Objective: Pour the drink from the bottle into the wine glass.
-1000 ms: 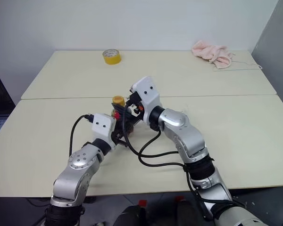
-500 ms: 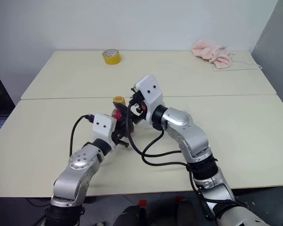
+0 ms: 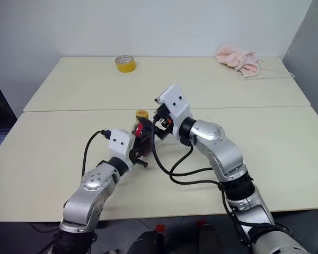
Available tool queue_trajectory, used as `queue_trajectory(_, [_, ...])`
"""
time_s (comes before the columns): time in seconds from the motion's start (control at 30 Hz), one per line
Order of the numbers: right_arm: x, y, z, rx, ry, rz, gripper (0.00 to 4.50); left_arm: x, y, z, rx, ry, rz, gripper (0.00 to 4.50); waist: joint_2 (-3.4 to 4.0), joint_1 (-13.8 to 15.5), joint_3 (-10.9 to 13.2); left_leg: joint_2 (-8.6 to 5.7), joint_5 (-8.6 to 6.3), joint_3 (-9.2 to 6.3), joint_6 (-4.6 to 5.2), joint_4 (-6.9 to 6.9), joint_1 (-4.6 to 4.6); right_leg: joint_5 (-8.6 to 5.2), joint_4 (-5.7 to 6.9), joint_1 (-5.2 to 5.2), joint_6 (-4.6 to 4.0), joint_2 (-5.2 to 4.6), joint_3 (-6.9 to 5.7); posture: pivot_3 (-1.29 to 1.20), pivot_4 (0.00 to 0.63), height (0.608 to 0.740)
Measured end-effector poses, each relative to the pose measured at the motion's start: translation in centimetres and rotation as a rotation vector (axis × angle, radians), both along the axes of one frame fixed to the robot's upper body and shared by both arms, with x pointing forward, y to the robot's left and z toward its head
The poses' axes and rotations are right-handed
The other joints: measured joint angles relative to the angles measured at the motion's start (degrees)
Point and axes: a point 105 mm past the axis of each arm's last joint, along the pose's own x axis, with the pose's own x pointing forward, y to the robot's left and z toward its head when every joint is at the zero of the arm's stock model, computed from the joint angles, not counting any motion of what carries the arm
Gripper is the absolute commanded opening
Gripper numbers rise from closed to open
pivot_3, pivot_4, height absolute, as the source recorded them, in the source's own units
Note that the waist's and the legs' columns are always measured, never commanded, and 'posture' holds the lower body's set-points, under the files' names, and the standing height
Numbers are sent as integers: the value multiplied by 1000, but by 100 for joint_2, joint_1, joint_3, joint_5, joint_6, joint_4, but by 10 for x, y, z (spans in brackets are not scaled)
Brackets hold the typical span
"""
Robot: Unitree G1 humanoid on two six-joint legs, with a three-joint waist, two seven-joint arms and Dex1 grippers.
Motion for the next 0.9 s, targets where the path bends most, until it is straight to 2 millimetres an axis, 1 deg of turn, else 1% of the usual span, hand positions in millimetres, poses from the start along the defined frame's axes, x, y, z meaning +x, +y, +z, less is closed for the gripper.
queue_trajectory(0.1, [13,-29,-5,-35,16,-99,4092,1,6,3,-3,-13,22,742,0,42,0,-3,0,2,0,3,-1,0,-5,4,0,-2,0,0,150,740])
queue_trajectory(0.13, [15,-35,-7,-43,26,-114,4092,2,8,4,-4,-16,29,742,0,42,0,-3,0,4,0,3,-1,0,-7,4,0,-2,1,0,150,740])
queue_trajectory(0.2, [15,-37,-10,-52,38,-117,4092,2,10,5,-5,-22,35,742,0,27,0,2,0,5,0,-2,0,0,-6,2,0,1,2,0,150,740])
queue_trajectory(0.37, [12,-34,-9,-46,47,-94,4092,2,7,5,-6,-22,26,742,0,9,0,3,0,5,0,-4,0,0,-6,2,0,2,2,0,150,740])
queue_trajectory(0.43, [4,-27,-5,-26,61,-38,4092,2,7,5,-6,-22,26,742,0,11,0,3,0,4,0,-4,-1,0,-7,2,0,2,1,0,150,740])
queue_trajectory(0.5, [-7,-16,0,-1,73,33,4092,2,7,5,-6,-22,26,742,0,8,0,4,0,4,0,-4,0,0,-6,2,0,2,1,0,150,740])
queue_trajectory(0.63, [-18,6,12,40,69,105,4092,2,7,5,-6,-22,25,742,0,8,0,3,0,2,0,-2,0,0,-5,2,0,2,1,0,150,740])
queue_trajectory(0.73, [-15,23,20,59,65,108,4092,2,7,5,-6,-22,24,742,0,3,0,3,0,2,0,-3,2,0,-3,1,0,2,1,0,150,740])
queue_trajectory(0.9, [-6,33,8,41,101,80,4092,1,7,5,-6,-22,23,742,0,22,0,-2,0,2,0,2,0,0,-5,1,0,-2,1,0,150,740])
